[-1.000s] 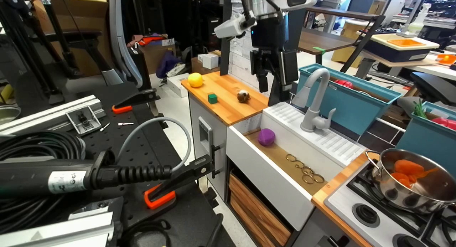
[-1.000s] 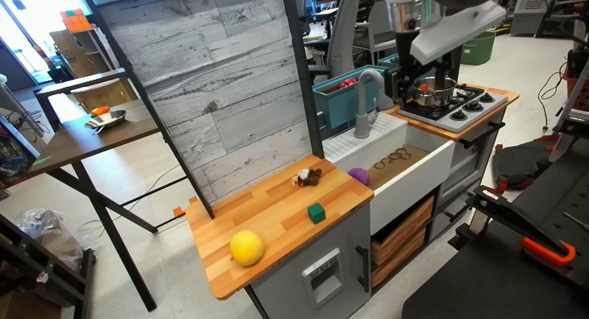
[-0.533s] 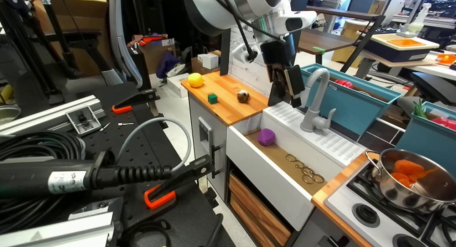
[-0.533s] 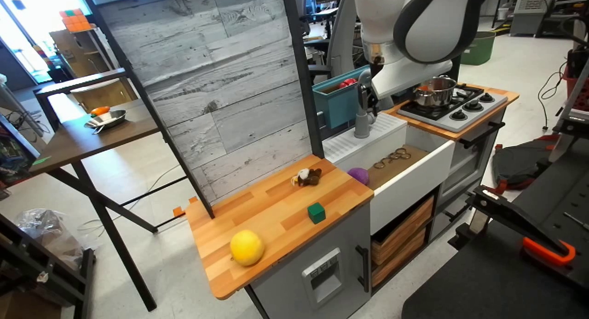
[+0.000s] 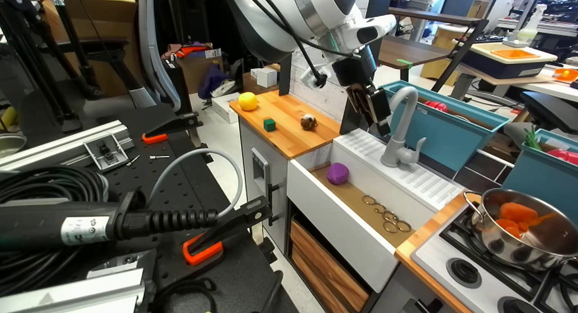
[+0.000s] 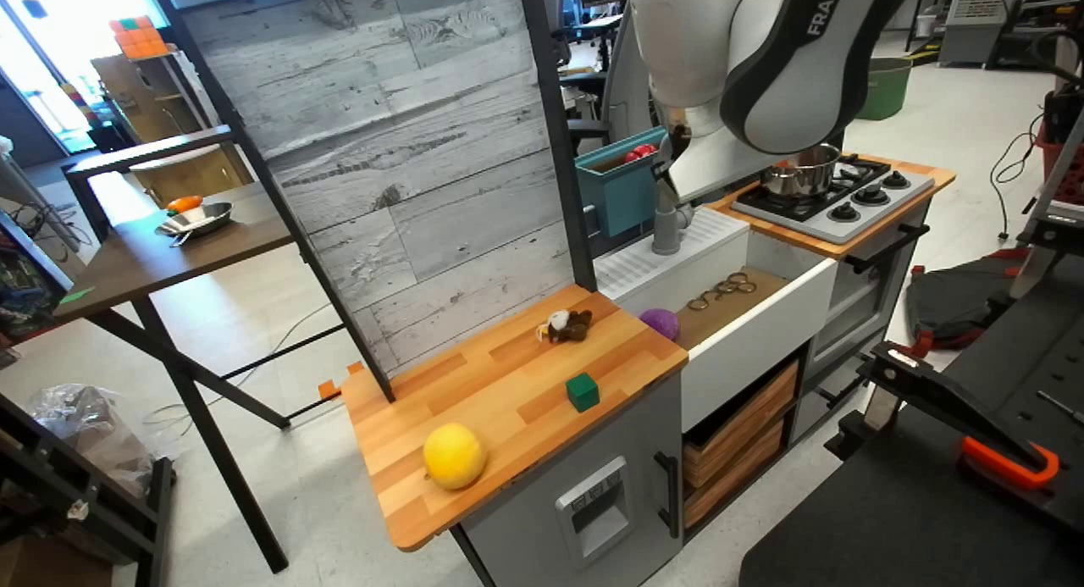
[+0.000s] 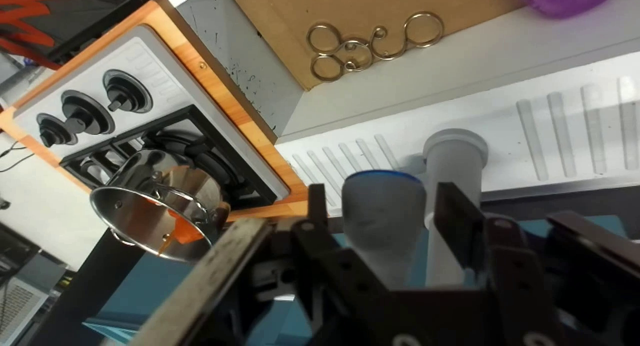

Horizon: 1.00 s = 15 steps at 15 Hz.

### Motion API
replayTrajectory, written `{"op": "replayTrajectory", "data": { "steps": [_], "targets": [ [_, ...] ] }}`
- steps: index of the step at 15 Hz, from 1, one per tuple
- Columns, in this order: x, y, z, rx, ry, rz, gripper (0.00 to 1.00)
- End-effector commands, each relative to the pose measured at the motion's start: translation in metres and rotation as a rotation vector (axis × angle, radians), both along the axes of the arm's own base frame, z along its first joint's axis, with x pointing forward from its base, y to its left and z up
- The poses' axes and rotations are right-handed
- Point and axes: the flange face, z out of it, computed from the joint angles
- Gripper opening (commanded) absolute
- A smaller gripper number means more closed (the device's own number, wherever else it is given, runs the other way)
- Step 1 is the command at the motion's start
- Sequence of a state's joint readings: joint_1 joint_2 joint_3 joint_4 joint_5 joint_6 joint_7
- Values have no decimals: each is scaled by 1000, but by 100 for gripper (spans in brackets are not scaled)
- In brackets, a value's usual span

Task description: Turn the tap to the right

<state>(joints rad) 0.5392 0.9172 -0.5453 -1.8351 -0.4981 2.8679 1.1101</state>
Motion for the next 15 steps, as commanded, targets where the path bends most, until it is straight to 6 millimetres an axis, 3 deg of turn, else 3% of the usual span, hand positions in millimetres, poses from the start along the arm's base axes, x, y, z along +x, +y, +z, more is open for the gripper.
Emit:
{"op": "replayTrajectory", "data": {
  "steps": [1, 3, 7, 15],
  "targets": [
    [-9, -8, 3, -40, 6, 9, 27],
    [-13, -14, 7, -50, 51, 25, 17],
    [-11, -42, 8, -39, 186, 148, 17],
    [39, -134, -7, 56, 288, 505, 17]
  ]
}}
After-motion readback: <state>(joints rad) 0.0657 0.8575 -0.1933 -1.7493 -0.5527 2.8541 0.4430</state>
